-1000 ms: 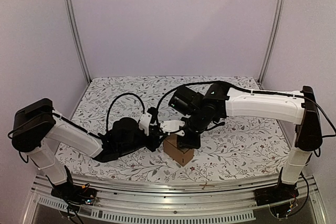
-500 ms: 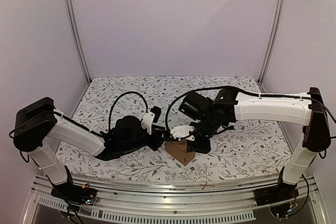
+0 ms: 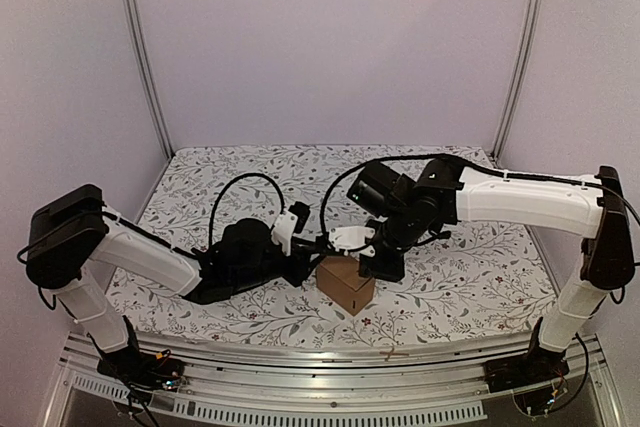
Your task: Fold the paper box
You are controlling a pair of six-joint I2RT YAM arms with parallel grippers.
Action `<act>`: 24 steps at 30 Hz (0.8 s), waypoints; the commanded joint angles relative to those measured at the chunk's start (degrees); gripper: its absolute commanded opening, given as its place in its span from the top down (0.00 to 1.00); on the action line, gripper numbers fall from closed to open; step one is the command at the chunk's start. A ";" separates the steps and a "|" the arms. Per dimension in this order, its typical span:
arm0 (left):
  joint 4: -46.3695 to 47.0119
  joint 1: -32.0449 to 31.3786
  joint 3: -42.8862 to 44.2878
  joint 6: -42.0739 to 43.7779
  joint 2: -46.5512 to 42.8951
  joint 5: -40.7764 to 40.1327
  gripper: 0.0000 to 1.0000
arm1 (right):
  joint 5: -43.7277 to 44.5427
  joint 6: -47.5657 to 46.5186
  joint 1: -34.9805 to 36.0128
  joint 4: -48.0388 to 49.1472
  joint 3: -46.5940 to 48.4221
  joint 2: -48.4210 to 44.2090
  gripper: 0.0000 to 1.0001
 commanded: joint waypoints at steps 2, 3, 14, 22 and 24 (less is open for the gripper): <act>-7.89 0.49 -0.67 1.38 0.84 0.93 0.67 | 0.69 -1.25 -0.55 0.36 -1.53 1.55 1.00; -7.95 0.46 -0.68 1.34 0.74 0.91 0.67 | 0.34 -1.23 -0.62 0.63 -2.24 2.26 1.00; -10.69 0.58 0.03 2.14 -9.59 0.33 0.65 | 1.46 -2.20 -0.64 1.51 -4.04 3.50 1.00; -12.10 1.38 1.09 2.95 -13.62 -0.12 0.64 | 1.46 -2.19 -0.63 1.56 -3.71 3.50 1.00; -10.66 1.38 0.51 2.02 -11.09 0.76 0.64 | 1.37 -2.12 -0.59 1.52 -3.48 3.51 1.00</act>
